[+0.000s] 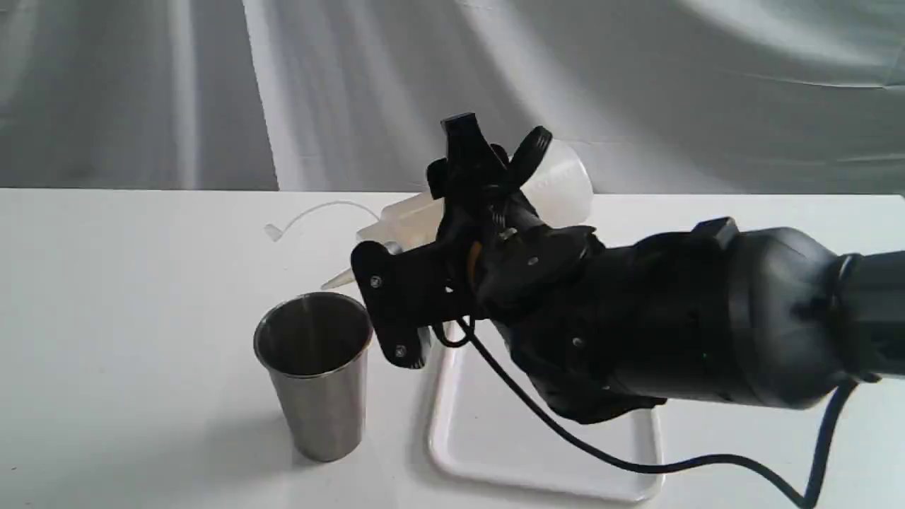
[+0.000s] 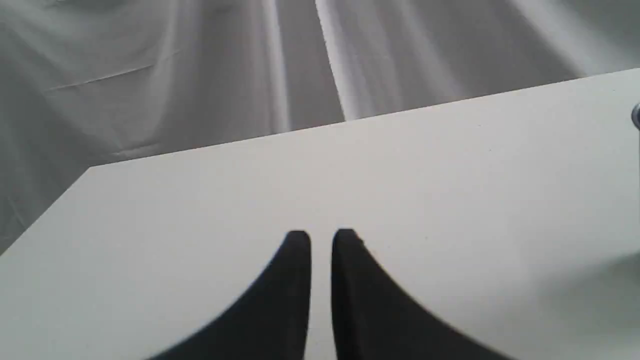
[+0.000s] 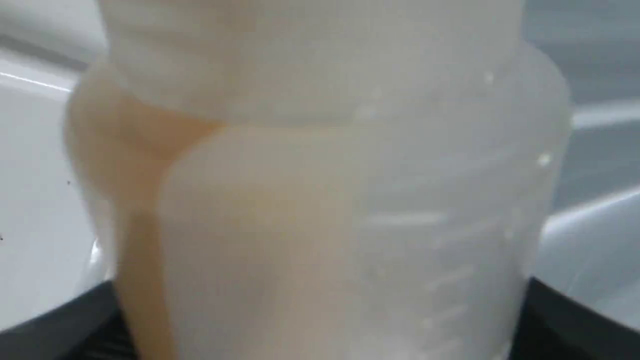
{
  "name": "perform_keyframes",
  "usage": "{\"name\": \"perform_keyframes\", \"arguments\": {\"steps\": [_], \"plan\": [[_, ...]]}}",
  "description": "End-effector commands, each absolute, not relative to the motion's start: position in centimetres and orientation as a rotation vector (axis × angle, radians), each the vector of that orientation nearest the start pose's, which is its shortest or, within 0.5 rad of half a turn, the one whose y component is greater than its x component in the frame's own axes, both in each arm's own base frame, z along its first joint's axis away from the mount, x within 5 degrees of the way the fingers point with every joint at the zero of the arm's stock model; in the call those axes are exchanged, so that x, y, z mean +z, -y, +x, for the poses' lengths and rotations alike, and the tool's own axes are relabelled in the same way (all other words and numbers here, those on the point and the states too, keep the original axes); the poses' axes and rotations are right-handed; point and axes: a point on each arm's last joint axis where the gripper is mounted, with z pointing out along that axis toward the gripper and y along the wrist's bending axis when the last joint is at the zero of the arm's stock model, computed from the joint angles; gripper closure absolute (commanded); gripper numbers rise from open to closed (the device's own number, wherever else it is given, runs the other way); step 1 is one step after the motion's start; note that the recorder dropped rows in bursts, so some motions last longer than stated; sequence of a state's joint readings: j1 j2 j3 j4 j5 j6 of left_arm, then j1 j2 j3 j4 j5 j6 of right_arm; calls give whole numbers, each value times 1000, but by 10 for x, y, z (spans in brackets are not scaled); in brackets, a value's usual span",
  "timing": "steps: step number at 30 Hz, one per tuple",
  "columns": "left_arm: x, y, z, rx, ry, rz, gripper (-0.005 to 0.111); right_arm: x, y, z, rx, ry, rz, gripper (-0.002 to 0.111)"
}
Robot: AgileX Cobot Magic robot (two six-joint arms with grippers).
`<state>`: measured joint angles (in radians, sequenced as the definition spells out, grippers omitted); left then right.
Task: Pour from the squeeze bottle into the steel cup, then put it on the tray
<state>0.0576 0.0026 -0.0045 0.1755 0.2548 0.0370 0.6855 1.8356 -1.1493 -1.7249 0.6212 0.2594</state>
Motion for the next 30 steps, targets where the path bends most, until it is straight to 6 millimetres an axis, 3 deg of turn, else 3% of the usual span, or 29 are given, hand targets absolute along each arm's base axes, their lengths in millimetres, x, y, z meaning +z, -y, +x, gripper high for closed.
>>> {"name": "perform_keyframes", "arguments": {"steps": [1, 8, 15, 30], "plan": [[192, -7, 55, 228, -1725, 90, 98, 238, -211, 341, -1145, -1296, -1679, 108], [192, -7, 55, 228, -1725, 90, 98, 241, -212, 342, -1152, -1290, -1673, 108], [192, -7, 55, 228, -1725, 90, 98, 266, -219, 350, -1150, -1268, -1586, 108], [192, -7, 55, 230, -1725, 92, 98, 253, -222, 357, -1219, -1248, -1652, 108]]}}
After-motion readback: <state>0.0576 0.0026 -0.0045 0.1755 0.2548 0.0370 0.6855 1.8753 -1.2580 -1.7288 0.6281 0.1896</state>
